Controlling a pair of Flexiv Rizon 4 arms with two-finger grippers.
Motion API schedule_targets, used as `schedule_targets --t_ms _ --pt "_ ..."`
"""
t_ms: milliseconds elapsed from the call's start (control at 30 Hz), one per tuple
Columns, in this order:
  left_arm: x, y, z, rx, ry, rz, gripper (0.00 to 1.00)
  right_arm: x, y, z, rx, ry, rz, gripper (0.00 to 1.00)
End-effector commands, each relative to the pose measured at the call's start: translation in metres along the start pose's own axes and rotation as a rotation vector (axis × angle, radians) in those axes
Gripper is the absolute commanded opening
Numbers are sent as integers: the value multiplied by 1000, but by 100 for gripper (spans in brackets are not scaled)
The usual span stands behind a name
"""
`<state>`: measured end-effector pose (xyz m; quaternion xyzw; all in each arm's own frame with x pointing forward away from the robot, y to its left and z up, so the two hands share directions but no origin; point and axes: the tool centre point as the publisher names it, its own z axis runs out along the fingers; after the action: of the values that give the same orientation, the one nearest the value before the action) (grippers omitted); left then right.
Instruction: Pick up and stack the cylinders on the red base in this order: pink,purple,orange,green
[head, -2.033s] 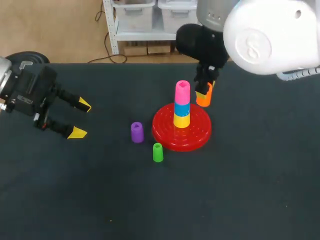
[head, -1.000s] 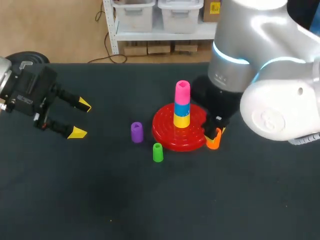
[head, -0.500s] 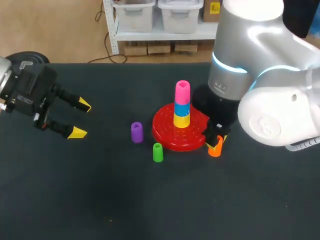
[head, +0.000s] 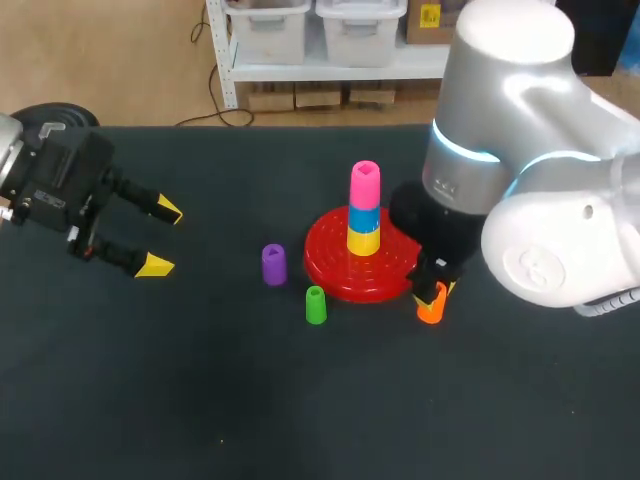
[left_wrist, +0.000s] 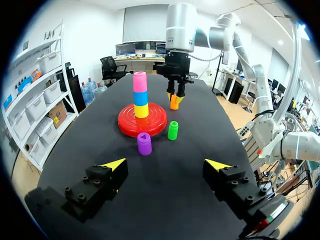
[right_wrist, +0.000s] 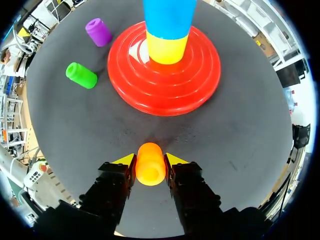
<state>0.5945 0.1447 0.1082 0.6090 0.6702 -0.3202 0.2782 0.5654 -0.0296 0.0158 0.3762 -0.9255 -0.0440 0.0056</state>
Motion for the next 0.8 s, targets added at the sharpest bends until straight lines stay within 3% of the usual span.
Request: schedule_targets --t_ms 33,800 --pt "1 0 0 -1 -3 3 100 0 2 6 8 3 -1 0" --pt "1 0 0 -1 -3 3 100 1 5 12 -29 11 15 0"
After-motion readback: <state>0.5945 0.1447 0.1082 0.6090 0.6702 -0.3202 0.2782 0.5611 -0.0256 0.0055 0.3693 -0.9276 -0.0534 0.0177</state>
